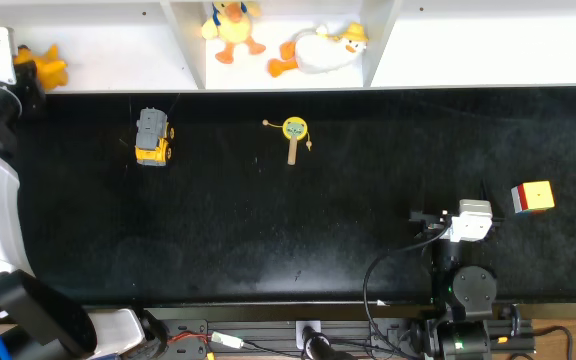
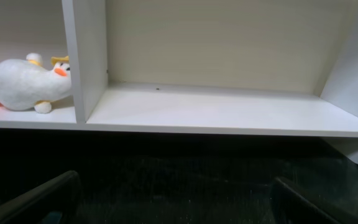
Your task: Store Toys
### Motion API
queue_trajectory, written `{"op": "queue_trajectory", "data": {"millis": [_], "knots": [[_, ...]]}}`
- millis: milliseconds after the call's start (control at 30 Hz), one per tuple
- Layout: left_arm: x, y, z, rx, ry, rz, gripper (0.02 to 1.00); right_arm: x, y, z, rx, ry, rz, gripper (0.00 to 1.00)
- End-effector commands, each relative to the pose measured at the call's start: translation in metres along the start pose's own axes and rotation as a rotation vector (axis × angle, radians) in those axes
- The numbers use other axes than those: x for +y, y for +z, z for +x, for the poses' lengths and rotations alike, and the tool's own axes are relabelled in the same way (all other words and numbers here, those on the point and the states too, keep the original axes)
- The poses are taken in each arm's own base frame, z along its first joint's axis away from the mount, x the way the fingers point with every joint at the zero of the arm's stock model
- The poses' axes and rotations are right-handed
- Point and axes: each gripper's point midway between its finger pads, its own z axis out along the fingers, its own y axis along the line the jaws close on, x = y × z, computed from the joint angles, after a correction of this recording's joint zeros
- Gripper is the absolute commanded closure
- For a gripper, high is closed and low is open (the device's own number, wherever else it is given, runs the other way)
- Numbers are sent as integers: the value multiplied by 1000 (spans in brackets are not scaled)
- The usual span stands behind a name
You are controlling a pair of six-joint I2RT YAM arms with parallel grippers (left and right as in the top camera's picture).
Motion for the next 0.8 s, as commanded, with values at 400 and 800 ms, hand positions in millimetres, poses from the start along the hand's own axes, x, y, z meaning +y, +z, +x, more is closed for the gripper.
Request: {"op": "queue_trajectory", "data": {"millis": [400, 800], "knots": [[16, 36, -18, -15, -85, -83, 801, -1, 0, 3, 0, 8, 7, 5], [22, 65, -16, 43, -98, -60, 818, -1, 0, 3, 0, 8, 7, 5]]}}
